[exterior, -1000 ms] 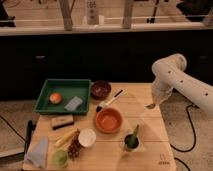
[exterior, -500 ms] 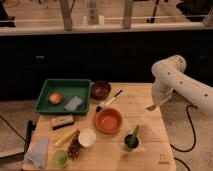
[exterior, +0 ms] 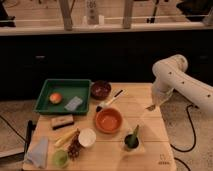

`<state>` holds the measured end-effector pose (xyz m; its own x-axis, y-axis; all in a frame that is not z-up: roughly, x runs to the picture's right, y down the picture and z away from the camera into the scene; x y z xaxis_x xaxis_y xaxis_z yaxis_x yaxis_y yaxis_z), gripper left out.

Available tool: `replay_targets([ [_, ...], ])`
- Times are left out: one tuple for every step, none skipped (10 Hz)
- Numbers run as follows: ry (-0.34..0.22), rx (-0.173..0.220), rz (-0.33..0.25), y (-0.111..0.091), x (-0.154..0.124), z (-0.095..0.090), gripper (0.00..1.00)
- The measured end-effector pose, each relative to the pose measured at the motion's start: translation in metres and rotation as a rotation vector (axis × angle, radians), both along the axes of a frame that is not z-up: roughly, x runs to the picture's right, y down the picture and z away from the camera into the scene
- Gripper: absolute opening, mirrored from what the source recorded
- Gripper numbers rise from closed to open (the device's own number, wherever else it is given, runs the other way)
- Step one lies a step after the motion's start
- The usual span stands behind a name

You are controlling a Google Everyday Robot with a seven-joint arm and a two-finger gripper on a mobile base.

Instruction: Place fork in paper cup

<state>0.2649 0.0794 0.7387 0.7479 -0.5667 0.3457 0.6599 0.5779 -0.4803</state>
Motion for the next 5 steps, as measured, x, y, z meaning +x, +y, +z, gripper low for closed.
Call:
replay_targets([
  [-0.035, 0.001, -0.037, -0.001, -0.018, -0.004, 0.0],
  [-0.08, -0.001, -0.083, -0.003, -0.04, -0.008, 0.0],
  [-0.12, -0.003, -0.126, -0.002, -0.057, -0.012, 0.0],
  [-0.148, -0.006, -0.161, -0.001, -0.068, -0.016, 0.0],
  [-0.186, -0.008, -0.207, 0.001, -0.081, -0.02, 0.0],
])
